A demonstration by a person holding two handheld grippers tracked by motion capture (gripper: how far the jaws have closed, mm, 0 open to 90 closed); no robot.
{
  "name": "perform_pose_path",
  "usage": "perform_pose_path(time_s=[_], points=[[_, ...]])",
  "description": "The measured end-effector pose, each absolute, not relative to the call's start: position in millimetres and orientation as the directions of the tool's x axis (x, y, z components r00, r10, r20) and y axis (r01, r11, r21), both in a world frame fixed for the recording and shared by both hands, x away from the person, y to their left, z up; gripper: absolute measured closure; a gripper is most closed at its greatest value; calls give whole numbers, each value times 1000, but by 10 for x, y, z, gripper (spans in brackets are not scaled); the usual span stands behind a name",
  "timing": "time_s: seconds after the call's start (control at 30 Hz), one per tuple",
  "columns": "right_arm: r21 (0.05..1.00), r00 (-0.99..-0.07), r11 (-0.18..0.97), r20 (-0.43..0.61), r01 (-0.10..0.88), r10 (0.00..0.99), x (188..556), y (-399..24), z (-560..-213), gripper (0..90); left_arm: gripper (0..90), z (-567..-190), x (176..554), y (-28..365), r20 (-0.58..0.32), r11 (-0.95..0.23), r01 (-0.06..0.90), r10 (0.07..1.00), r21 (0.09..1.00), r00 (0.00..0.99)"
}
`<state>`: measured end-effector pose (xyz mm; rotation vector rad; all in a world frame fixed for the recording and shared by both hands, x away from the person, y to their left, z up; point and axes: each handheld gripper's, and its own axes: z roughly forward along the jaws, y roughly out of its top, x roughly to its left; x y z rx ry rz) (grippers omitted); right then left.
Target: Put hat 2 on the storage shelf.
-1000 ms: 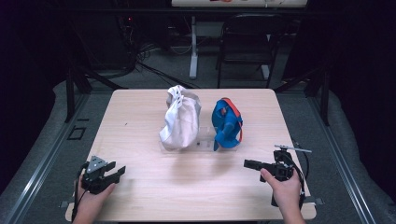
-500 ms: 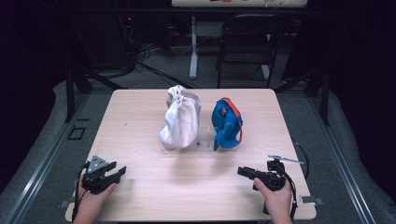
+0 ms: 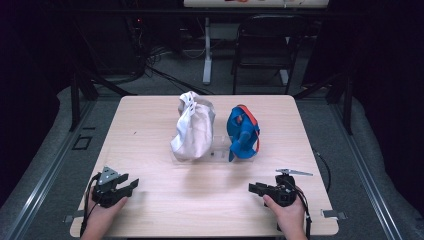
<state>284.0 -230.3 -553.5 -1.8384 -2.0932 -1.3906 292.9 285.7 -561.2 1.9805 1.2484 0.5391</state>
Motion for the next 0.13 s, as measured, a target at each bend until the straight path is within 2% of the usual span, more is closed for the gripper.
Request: perform_pose_path(time_s=[0.13], points=[[589, -300, -97, 539, 803, 787, 2839, -2312, -5516, 586, 522, -5597, 2928, 2818, -29, -283, 593, 888, 754, 460]])
